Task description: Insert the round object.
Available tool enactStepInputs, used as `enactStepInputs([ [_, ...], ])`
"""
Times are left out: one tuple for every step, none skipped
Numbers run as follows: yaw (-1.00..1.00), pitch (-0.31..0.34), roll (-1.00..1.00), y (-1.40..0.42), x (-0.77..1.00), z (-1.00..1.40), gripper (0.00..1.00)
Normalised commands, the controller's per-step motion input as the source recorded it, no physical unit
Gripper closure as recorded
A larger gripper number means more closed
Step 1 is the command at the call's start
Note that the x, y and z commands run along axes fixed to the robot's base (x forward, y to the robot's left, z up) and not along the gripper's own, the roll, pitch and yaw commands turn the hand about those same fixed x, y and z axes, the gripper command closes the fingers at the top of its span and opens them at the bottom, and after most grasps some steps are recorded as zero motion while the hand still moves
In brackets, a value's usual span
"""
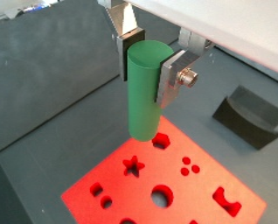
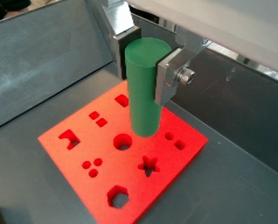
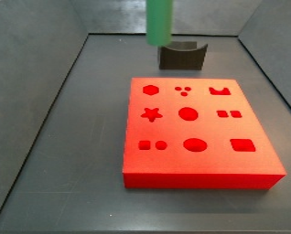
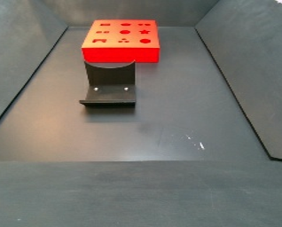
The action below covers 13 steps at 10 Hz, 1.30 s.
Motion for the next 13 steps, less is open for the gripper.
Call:
enactStepInputs([
  [0.0, 0.023, 0.14, -0.22, 1.0, -0.23, 1.0],
  [0.0, 0.054, 0.18, -0.21, 1.0, -0.21, 1.0],
  [0.0, 0.186, 0.31, -0.09, 0.91, 0.0, 1.0],
  [-0.07, 0.174, 0.34, -0.05, 0.77, 0.0, 1.0],
  [-0.13, 0.084, 0.29, -0.07, 0.81, 0.0, 1.0],
  [-0.14, 0.029, 0.19, -0.09, 0.89, -0.01, 1.0],
  [-0.22, 0.0, 0.03, -0.17, 0.85, -0.21, 1.0],
  [0.0, 0.02, 0.01, -0.04, 0.0, 0.0, 1.0],
  [0.0, 0.0, 0.0, 0.0, 0.0, -0.02, 1.0],
  [-0.21, 0.29, 0.0, 0.0, 0.65, -0.28, 1.0],
  [-0.21, 0.327, 0.04, 0.0, 0.64, -0.49, 1.0],
  [-0.21, 0.347, 0.06, 0.02, 0.61, -0.51, 1.0],
  [-0.29, 0.367, 0.04, 0.06, 0.51, -0.46, 1.0],
])
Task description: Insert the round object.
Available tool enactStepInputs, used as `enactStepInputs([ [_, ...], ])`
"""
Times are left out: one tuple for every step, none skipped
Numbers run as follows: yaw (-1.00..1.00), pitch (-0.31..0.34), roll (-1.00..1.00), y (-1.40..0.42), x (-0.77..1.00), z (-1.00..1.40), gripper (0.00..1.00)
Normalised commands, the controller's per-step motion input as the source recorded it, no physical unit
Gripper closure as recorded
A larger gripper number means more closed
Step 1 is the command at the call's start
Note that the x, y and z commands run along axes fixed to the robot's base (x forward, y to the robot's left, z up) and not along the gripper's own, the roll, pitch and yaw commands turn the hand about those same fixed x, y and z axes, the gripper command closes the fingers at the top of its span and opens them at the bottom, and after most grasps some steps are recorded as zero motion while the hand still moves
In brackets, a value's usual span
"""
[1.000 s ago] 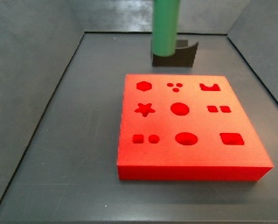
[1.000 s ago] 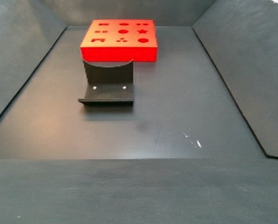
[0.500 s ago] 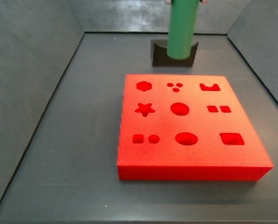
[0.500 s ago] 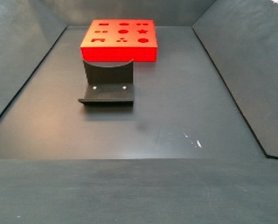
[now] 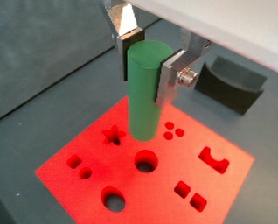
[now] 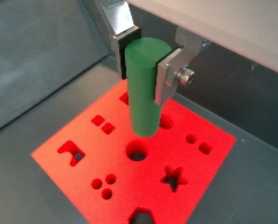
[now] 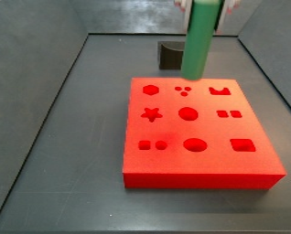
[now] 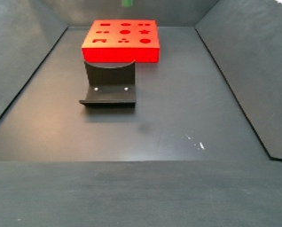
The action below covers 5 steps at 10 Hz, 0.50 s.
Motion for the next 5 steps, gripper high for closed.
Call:
enactStepInputs([
  [-0.29, 0.386, 0.02, 0.05, 0.48, -0.41, 1.0],
  [-0.27, 0.379, 0.0, 0.02, 0.5, -0.35, 1.0],
  [-0.26, 0.381, 0.0, 0.02, 0.51, -0.36, 1.0],
  [-0.28, 0.28, 0.0, 0.0, 0.47, -0.03, 1.0],
  [0.0, 0.0, 0.03, 0.0, 0.0, 0.0, 1.0],
])
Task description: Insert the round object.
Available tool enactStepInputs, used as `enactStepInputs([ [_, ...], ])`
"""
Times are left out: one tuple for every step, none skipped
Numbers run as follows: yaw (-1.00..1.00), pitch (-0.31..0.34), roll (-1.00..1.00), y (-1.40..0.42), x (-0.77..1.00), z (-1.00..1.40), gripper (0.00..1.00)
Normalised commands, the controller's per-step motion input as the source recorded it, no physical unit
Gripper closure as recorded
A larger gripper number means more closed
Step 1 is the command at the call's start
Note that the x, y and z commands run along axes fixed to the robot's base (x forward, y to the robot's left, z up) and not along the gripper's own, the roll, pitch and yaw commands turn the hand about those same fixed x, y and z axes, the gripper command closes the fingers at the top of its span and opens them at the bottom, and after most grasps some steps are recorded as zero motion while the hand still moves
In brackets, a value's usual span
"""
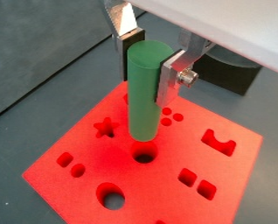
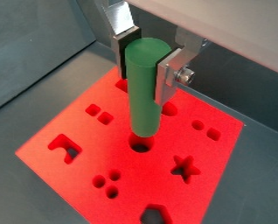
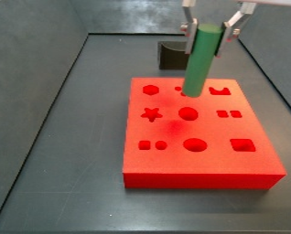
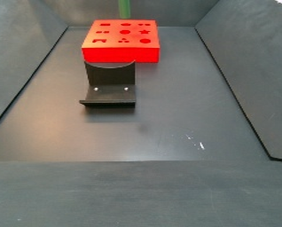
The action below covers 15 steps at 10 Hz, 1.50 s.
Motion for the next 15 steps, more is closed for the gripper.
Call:
enactStepInputs([
  [0.25, 0.0, 0.16, -0.2, 0.07, -0.34, 1.0],
  [0.35, 0.0, 0.35, -0.32, 0.01, -0.29, 1.0],
  [0.31, 0.0, 0.5, -0.3, 0.0, -0.11, 1.0],
  [0.14, 0.0, 0.37, -0.2, 0.0, 0.0, 1.0],
  [0.06, 0.0, 0.21, -0.06, 0.03, 0.0, 1.0],
  [0.09, 0.099, 0.23, 0.0, 0.33, -0.13, 1.0],
  [0.03, 0.093, 0.17, 0.15, 0.4, -0.25, 1.0],
  [0.0, -0.01, 0.0, 0.05, 0.0, -0.29, 1.0],
  [-0.01, -0.03, -0.11, 0.09, -0.07, -0.39, 1.0],
  [-0.02, 0.0, -0.22, 0.06, -0.15, -0.44, 1.0],
  [0.0, 0.0, -0.29, 0.06, 0.0, -0.37, 1.0],
  [0.0, 0.0, -0.13, 0.0, 0.0, -0.18, 1.0],
  [0.0, 0.0, -0.08, 0.0, 0.0, -0.09, 1.0],
  [0.0, 0.0, -0.03, 0.0, 0.0, -0.07, 1.0],
  [0.0, 0.0, 0.01, 0.0, 0.0, 0.0, 1.0],
])
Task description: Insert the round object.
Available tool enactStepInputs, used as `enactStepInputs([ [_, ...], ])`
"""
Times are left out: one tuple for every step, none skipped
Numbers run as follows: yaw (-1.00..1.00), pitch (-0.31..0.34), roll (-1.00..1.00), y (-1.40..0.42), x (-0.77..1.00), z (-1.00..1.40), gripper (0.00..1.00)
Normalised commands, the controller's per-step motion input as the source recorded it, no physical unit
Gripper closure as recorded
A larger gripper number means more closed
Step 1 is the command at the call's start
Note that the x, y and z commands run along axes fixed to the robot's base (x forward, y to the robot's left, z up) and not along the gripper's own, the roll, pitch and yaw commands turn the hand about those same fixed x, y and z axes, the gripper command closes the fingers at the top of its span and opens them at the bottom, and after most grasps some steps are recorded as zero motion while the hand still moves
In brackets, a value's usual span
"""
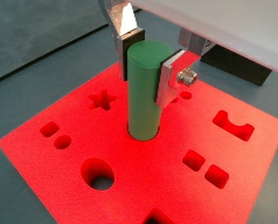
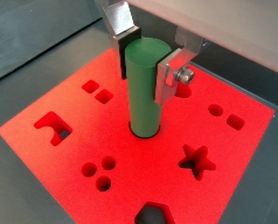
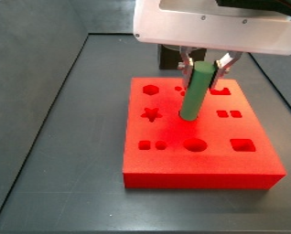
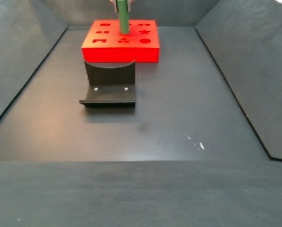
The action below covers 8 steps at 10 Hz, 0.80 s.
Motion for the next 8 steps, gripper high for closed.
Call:
enactStepInputs([
  [0.0, -0.119, 0.0, 0.0, 0.0, -0.25, 1.0],
  [0.0, -0.137, 0.0, 0.0, -0.04, -0.38, 1.0],
  [0.06, -0.039, -0.03, 0.02, 0.0, -0.57, 1.0],
  [0.07, -0.034, -0.09, 0.03, 0.0, -0.67, 1.0],
  [0.03, -0.033, -0.12, 0.03, 0.0, -0.67, 1.0],
  [0.0, -0.023, -0.12, 0.0, 0.0, -0.62, 1.0],
  [0.0, -0.017, -0.09, 0.01, 0.0, -0.54, 1.0],
  [0.0, 0.0, 0.0, 0.0, 0.0, -0.39, 1.0],
])
